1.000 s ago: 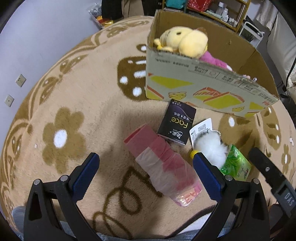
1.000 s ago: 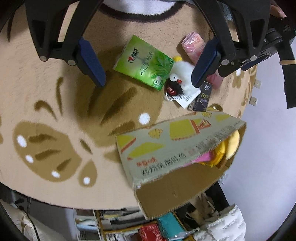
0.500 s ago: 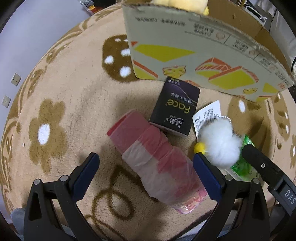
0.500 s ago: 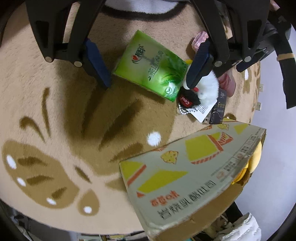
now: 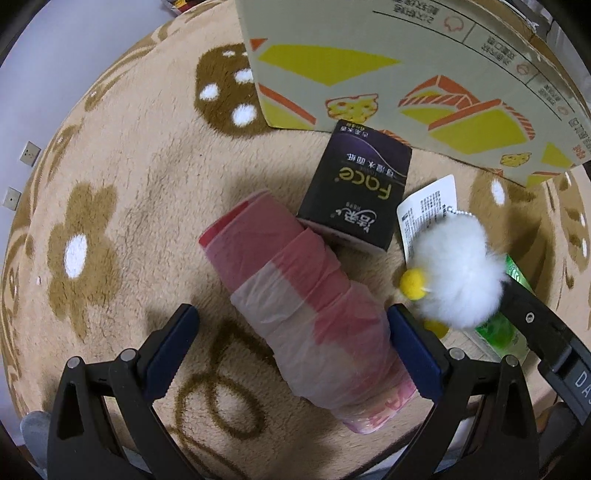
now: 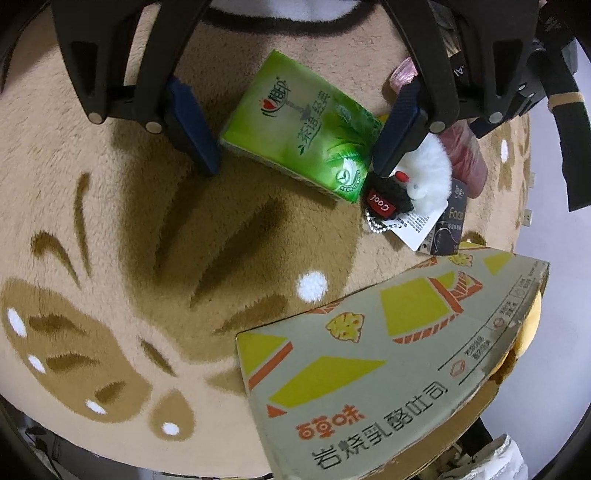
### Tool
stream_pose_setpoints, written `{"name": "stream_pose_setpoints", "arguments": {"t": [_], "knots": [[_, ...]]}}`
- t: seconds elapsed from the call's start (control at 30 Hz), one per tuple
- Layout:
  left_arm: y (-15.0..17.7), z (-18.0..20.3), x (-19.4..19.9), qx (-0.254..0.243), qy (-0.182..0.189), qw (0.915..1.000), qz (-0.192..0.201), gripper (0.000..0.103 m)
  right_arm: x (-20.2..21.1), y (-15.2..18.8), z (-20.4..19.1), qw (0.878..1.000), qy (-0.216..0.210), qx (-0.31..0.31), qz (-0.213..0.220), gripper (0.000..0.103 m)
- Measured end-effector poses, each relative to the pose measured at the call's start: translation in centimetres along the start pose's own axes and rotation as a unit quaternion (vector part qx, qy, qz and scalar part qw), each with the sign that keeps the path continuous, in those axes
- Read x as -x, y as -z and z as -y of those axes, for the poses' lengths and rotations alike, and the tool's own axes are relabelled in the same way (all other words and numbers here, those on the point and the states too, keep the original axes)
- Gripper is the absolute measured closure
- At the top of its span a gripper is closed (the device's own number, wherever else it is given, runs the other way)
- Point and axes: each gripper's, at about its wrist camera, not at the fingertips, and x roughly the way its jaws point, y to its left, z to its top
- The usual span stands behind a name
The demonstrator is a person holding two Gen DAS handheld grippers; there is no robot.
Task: Organize soft objects
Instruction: 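Lower the left tool to the pink rolled bag while the right tool approaches the green tissue packet, then close the left tool on the pink bag while the right tool grasps the green packet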
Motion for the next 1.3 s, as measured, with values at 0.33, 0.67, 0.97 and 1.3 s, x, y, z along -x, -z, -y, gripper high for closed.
{"name": "stream_pose_setpoints", "arguments": {"t": [0.33, 0.67, 0.97, 1.3], "knots": [[0.9, -0.5, -0.5, -0.007, -0.011, 0.9999, -0.002, 0.01, -0.7, 0.8, -1.9, 0.999, 0.029, 0.036, 0.001, 0.02], [2.4, -0.8, 0.7, -0.022, 0.018, 0.9996, 0.0, 0.048, 0.6, 1.3, -0.8, 0.998, 0.025, 0.05, 0.019, 0.023], [3.3, -1.5, 1.8, -0.018, 0.018, 0.9996, 0.015, 0.057, 2.8, 1.5, 0.7, 0.997, 0.018, 0.029, 0.07, 0.025], [4.6, -3.1, 4.0, -0.015, -0.008, 0.9987, 0.047, 0.071, 6.1, 1.2, 1.0, 0.99, -0.001, 0.049, 0.132, 0.025]]}}
